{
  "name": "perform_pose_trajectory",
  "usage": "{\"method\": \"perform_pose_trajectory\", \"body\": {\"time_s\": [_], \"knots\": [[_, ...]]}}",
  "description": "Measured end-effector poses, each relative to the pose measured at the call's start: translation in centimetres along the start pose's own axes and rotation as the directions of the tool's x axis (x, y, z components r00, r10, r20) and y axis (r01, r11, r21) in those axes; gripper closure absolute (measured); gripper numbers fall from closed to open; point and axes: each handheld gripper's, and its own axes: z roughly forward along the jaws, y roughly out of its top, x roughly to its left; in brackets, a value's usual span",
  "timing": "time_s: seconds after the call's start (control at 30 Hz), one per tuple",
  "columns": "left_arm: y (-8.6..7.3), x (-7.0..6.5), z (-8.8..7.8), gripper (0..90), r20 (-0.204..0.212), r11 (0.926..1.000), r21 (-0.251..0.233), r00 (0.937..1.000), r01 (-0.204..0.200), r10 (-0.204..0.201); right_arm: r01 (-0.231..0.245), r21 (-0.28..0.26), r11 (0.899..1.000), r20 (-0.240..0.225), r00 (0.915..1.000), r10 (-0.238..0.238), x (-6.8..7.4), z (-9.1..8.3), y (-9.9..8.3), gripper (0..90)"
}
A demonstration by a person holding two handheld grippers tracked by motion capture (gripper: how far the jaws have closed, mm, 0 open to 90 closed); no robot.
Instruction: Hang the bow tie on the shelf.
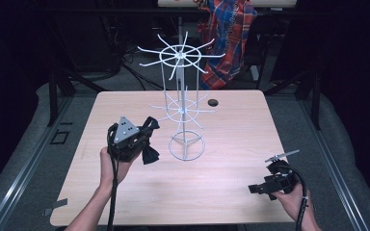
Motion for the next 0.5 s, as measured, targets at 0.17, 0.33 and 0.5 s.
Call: {"method": "perform_pose_trajectory", "body": {"time_s": [0.17,0.33,0.5], "knots": [[-0.09,0.09,0.22,87.5,0.007,1.0000,0.005,1.0000,0.001,-0.001,0.007,0.017,1.000,-0.002,1.0000,-0.007,-0.01,0.15,0.00,16.2],[-0.12,-0.09,0.44,87.5,0.013,1.0000,0.008,0.9999,-0.005,0.005,0.004,0.009,1.000,-0.001,1.0000,-0.004,-0.04,0.16,-0.10,16.2],[-0.17,-0.12,0.64,87.5,0.018,1.0000,0.008,0.9998,0.001,-0.001,0.006,0.011,1.000,0.002,1.0000,-0.006,0.03,0.11,-0.12,16.3]]}}
